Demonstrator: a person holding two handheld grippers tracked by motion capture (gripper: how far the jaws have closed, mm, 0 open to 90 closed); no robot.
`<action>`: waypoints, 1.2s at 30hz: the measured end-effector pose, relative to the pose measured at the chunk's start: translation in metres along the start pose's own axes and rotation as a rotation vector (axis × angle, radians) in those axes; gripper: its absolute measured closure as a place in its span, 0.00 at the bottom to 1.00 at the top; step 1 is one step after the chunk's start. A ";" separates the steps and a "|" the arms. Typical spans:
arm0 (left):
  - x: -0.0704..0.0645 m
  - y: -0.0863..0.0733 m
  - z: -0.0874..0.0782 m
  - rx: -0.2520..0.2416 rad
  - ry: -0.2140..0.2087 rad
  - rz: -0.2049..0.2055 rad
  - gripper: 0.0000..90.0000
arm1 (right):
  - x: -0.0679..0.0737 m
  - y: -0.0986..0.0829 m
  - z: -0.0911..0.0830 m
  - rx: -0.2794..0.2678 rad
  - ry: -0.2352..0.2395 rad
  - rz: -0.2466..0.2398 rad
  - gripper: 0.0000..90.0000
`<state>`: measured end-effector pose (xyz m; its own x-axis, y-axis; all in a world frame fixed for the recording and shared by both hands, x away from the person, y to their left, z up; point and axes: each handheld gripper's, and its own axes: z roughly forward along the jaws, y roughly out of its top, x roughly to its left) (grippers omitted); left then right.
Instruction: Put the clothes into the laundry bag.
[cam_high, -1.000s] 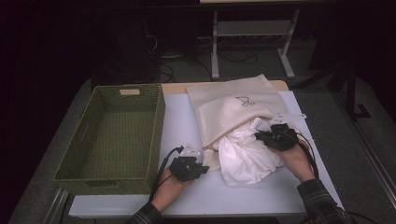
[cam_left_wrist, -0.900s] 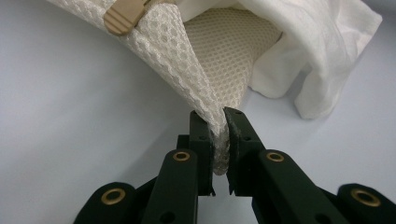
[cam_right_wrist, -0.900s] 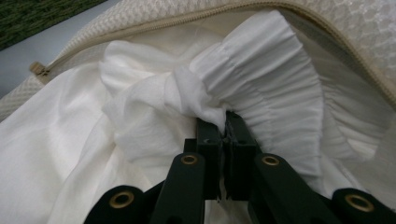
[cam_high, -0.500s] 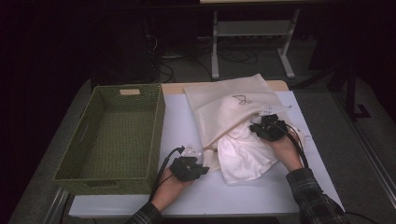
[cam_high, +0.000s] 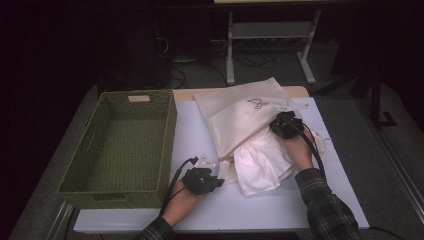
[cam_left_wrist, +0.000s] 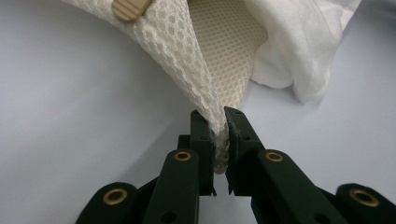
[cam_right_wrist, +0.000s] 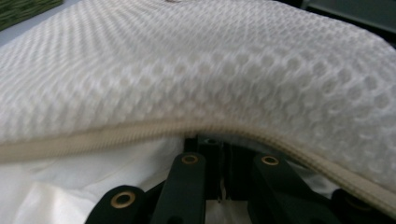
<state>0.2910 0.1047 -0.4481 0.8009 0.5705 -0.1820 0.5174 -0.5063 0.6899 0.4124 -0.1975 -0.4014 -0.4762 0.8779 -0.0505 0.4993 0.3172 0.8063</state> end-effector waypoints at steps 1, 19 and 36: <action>0.000 0.000 0.000 -0.002 -0.001 0.002 0.92 | -0.001 0.000 0.002 -0.001 -0.002 0.003 0.96; 0.000 0.000 0.000 -0.001 0.002 0.017 0.91 | -0.012 -0.027 -0.080 -0.031 0.191 -0.010 0.59; -0.001 0.000 0.001 0.003 0.002 0.020 0.90 | -0.064 -0.106 -0.114 0.121 0.057 0.071 0.51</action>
<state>0.2908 0.1035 -0.4481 0.8107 0.5612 -0.1666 0.5018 -0.5197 0.6914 0.3075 -0.3278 -0.4168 -0.4752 0.8790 0.0405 0.6150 0.2989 0.7297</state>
